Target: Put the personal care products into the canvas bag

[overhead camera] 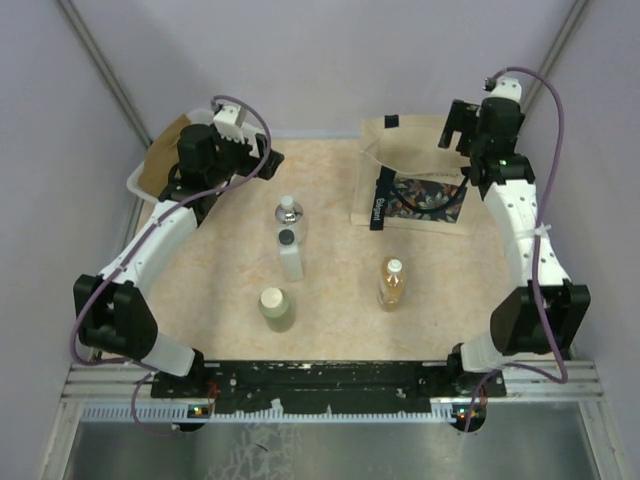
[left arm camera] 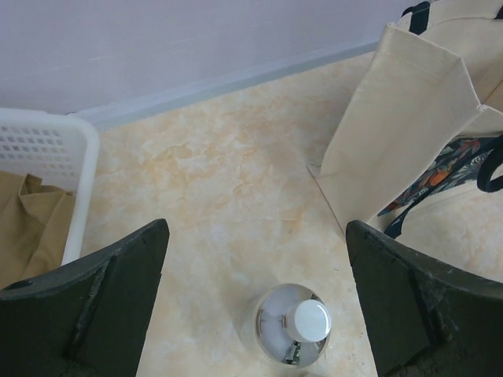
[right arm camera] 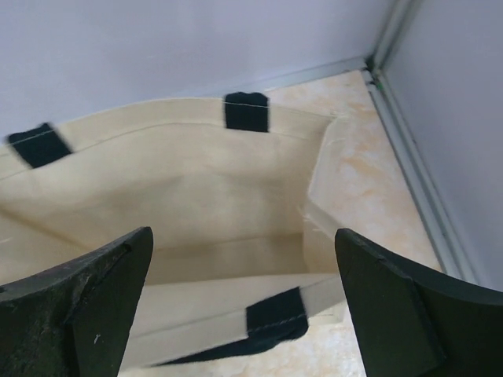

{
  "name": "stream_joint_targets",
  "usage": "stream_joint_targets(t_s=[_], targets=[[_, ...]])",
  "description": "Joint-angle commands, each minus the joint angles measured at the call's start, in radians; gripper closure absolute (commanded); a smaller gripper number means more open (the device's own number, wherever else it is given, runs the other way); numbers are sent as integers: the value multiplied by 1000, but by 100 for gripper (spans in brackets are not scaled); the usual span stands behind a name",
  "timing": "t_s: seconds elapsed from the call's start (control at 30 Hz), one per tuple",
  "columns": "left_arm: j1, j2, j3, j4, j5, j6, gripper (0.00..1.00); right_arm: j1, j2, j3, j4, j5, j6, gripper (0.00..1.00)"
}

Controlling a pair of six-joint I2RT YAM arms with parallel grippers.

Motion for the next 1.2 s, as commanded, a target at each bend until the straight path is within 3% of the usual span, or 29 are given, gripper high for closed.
stream_joint_targets(t_s=[0.0,0.33,0.47,0.73,0.9,1.17], targets=[[-2,13,19,37,48,12,0,-4,85,67,51,224,-51,1],[-3,-17,-61,71,14,49,0,-112,139,42,315,175,0,1],[-3,8,-59,89,24,44,0,-169,224,123,288,100,49,1],[-3,90,-48,110,46,46,0,-334,564,440,213,-124,187,1],[-2,132,-42,123,45,46,0,-348,726,668,39,-140,214,1],[-3,156,-30,114,51,50,0,-338,657,557,75,-184,248,1]])
